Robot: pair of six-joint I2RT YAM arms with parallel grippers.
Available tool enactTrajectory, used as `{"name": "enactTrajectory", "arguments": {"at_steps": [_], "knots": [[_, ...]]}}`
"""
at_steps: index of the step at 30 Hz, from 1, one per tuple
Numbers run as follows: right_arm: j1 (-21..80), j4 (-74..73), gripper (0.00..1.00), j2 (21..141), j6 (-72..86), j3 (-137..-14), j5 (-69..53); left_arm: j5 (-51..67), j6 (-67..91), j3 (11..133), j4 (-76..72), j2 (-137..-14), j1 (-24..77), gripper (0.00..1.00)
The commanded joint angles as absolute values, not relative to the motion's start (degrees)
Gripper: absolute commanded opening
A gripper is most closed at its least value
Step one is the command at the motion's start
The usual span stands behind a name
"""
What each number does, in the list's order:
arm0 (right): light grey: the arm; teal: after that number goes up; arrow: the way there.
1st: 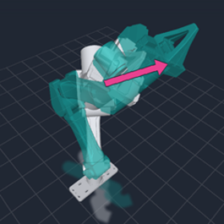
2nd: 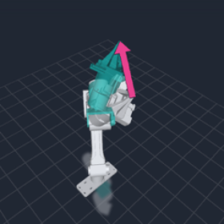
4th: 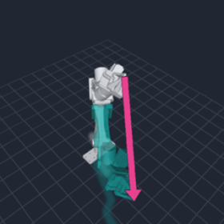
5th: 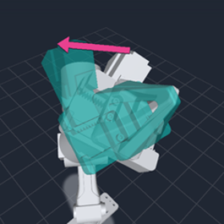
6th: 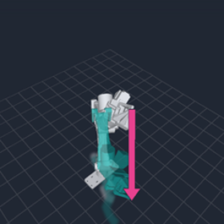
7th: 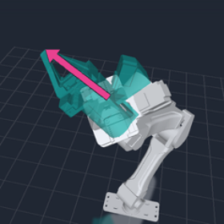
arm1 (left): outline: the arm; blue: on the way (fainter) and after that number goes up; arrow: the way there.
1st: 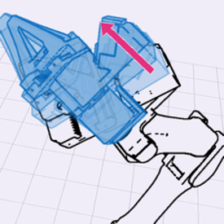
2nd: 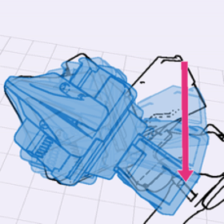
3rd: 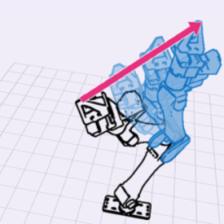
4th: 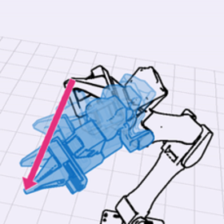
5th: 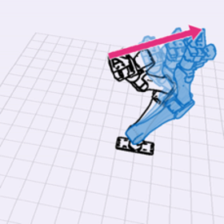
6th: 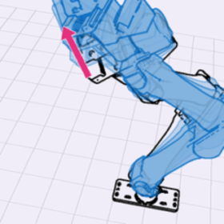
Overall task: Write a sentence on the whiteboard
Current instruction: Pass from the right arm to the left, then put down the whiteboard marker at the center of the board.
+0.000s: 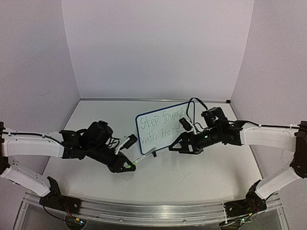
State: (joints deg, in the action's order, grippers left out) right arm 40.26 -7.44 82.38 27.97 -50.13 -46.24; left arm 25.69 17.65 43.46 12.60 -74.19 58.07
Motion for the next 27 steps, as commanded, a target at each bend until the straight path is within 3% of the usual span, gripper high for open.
{"name": "enactTrajectory", "arguments": {"at_steps": [1, 7, 18, 27], "knots": [[34.48, -8.0, 0.98, 76.19, 28.08, -46.89, -35.98, 18.05, 26.02, 38.6, 19.99, -67.48, 49.09, 0.0], [26.61, -12.39, 0.98, 73.34, 27.74, -44.54, -28.96, 14.28, 26.23, 38.92, 26.24, -67.51, 40.06, 0.0], [19.56, -15.91, 0.98, 68.15, 26.97, -44.45, -14.23, 7.17, 20.97, 48.94, 23.38, -83.78, 30.33, 0.02], [17.09, -16.39, 0.98, 68.34, 25.71, -44.62, -10.89, 5.72, 22.09, 53.32, 18.08, -92.31, 28.97, 0.13]]}}
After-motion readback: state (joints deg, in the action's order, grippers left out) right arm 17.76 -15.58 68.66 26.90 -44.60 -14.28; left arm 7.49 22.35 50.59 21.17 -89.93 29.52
